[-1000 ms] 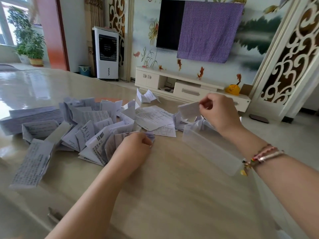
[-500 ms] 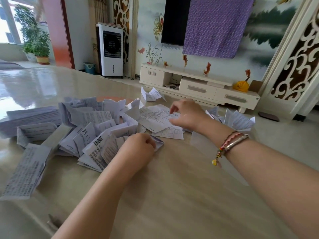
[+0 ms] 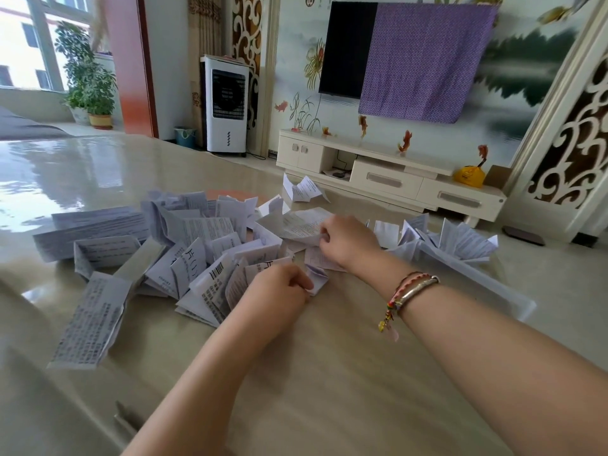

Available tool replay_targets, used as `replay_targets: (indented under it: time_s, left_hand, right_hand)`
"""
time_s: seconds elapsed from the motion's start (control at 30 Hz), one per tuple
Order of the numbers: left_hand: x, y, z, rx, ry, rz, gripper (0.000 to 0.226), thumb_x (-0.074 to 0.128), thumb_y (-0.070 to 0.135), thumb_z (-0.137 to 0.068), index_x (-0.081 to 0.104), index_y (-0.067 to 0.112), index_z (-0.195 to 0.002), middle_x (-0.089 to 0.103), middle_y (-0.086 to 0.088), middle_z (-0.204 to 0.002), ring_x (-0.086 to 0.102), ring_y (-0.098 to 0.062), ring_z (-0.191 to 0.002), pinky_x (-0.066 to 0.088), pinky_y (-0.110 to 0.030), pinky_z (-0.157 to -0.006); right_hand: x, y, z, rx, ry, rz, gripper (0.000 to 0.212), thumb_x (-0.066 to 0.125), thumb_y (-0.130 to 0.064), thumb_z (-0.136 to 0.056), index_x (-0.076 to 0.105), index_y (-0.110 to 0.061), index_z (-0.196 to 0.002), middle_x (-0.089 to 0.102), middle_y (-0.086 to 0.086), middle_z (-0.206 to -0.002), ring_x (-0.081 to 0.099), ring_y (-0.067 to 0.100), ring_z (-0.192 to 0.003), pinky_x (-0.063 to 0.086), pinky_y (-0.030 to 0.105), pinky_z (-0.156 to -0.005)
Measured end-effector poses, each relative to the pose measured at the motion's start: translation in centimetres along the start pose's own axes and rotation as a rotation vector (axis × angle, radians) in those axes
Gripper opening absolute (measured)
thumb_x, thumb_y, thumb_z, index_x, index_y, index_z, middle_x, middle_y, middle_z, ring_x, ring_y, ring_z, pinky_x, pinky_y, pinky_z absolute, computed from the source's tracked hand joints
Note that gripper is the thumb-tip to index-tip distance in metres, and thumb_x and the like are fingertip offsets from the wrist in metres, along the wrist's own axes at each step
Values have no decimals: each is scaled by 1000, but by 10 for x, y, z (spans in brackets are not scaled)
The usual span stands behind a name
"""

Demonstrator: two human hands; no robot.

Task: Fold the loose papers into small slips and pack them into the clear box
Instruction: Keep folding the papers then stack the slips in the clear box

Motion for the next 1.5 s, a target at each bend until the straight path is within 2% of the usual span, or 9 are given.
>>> replay_targets:
  time_s: [0.23,0.5,0.63,0.7,0.8,0.93,1.13,1.3,1.5]
  left_hand:
    - [4,4,5,69,-3,-112,21,52,11,-91,66,20,-104,62,6,-93,53,-4,-76,39,-5,-58]
    - [0,22,31,210,-2,-49,39,61,19,-85,60,20,-124,63,10,-115,56,-11,-113,44,-23,-96]
    - [3,20,44,224,-93,-105,77,77,16,-79,33,19,-141,48,26,-104,50,9,-97,38,3,-73]
    - [8,16,47,256,-137,-153,91,82,19,-73,27,28,-145,49,22,-120,50,5,-111,39,-2,-90]
    - [11,15,54,333,-131,-204,54,82,13,-72,64,37,-116,42,9,-141,45,-8,-128,33,-27,-113]
    - [13,16,60,380,-127,-242,31,67,55,-69,68,54,-101,40,23,-145,37,-20,-135,32,-45,-112]
    - [13,14,58,322,-61,-225,59,55,76,-68,76,24,-83,47,19,-141,41,-18,-132,37,-44,-107]
    - [8,18,62,221,-9,-224,21,68,35,-86,72,15,-90,56,14,-123,56,-9,-107,42,-19,-87]
    - [10,11,66,161,19,-461,71,65,44,-84,28,30,-143,32,10,-145,31,-21,-131,27,-32,-111]
  right_hand:
    - [-87,9,55,-76,424,-353,19,58,-4,-85,48,-18,-79,63,-2,-78,60,17,-75,48,33,-62]
    - [-75,19,178,-122,243,-591,30,66,0,-80,47,-22,-79,71,-2,-107,61,-6,-106,50,17,-90]
    - [-50,34,213,-50,109,-649,27,66,4,-78,50,-19,-78,71,-2,-109,60,-11,-104,46,8,-87]
    - [-42,37,221,-36,53,-669,24,65,2,-78,52,-18,-80,70,-4,-109,60,-9,-105,45,8,-88]
    - [-39,39,226,-28,9,-706,21,64,-2,-82,52,-19,-80,71,-9,-104,63,-6,-103,48,13,-89]
    - [-50,43,218,12,54,-747,11,63,-11,-88,55,-13,-82,65,-8,-77,62,8,-78,45,15,-73]
    - [-53,55,198,171,148,-935,24,61,-23,-93,52,-1,-96,69,23,-87,61,46,-88,49,54,-80]
    - [-36,60,176,234,130,-716,13,60,-26,-91,53,-15,-90,68,6,-80,61,27,-74,46,34,-64]
    - [-15,55,172,206,1,-437,22,60,-30,-90,50,-21,-107,61,-8,-93,59,15,-86,50,35,-77]
Point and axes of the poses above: each hand's wrist, its own z-axis away from the middle knuckle, its own x-axis out of the palm, y = z × x, the point moved 10 cm from there along -z, towards the middle knuckle
